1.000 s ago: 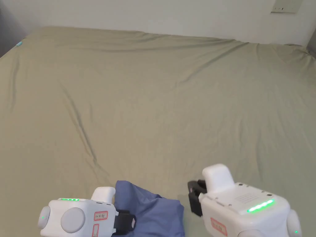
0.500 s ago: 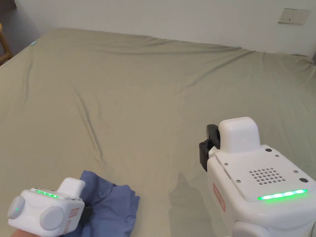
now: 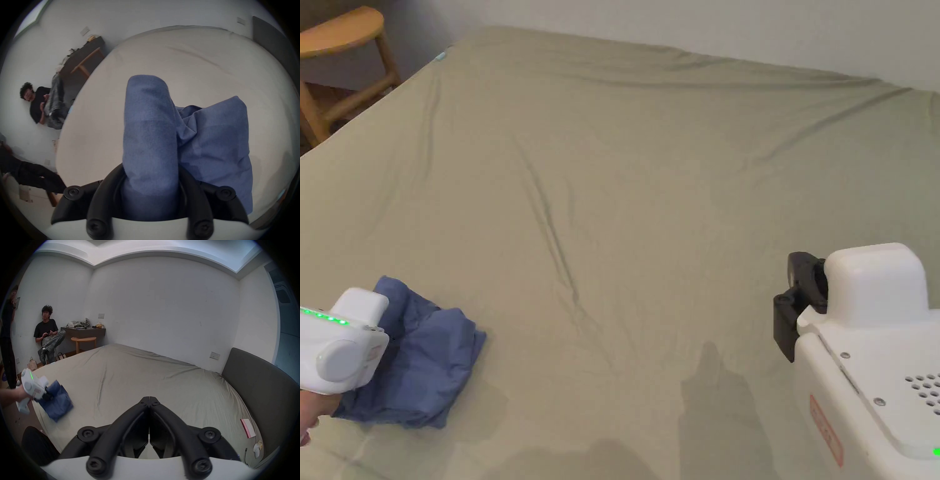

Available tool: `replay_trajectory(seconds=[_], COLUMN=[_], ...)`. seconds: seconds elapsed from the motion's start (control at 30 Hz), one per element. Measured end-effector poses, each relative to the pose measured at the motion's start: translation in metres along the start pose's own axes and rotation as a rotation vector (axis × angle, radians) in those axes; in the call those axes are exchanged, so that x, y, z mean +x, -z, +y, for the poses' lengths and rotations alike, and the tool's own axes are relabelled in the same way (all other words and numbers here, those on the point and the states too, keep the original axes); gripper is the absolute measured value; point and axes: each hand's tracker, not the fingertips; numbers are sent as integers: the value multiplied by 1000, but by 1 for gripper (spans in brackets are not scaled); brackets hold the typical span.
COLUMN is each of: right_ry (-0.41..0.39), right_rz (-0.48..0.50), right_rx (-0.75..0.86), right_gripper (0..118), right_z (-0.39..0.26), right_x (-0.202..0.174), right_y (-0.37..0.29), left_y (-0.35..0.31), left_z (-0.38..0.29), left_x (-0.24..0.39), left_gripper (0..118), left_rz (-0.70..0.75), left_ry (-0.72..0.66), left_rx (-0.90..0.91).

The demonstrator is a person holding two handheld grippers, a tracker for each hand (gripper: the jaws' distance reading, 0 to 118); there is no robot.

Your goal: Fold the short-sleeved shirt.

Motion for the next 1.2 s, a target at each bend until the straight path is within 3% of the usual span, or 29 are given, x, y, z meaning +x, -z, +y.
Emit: replay_trajectory(seconds=[0.27, 0.4, 0.43, 0.47, 0.5, 0.53, 0.57, 0.6, 0.77, 0.93, 1.07, 1.1, 1.17, 1.2], right_ry=[-23, -31, -28, -24, -21, -15, -5, 1, 10, -1, 0, -3, -6, -7], right_rz=[1, 0, 4, 6, 9, 11, 6, 0, -49, -112, -158, -167, -184, -190], right_rx=[-69, -96, -101, -107, -112, -115, -114, -112, -60, 26, 111, 133, 165, 180], right_gripper=[1, 1, 1, 1, 1, 1, 1, 1, 1, 1, 1, 1, 1, 1], right_z=[-7, -9, -9, -8, -7, -6, -4, -2, 17, 42, 58, 61, 64, 65], right_x=[-14, -18, -18, -18, -17, -14, -9, -5, 26, 55, 70, 73, 76, 77], right_y=[26, 36, 37, 37, 38, 39, 37, 36, 19, -11, -45, -54, -69, -77], left_y=[56, 71, 69, 65, 59, 47, 29, 15, -110, -237, -315, -331, -356, -364], left_z=[6, 16, 19, 21, 25, 31, 39, 45, 85, 96, 93, 92, 87, 85], left_x=[-98, -119, -119, -118, -118, -120, -120, -119, -82, -13, 59, 77, 107, 121], left_gripper=[28, 29, 33, 43, 64, 96, 112, 117, 116, 116, 111, 105, 71, 48], left_rz=[238, 151, 146, 166, 230, 259, 219, 182, 9, -112, -177, -193, -224, -242], left_ry=[12, -61, -58, -48, -30, -41, -94, -138, -323, -382, -368, -344, -320, -308], left_rx=[-91, -151, -150, -142, -104, -43, 27, 85, 496, 890, 1046, 1065, 1109, 1132])
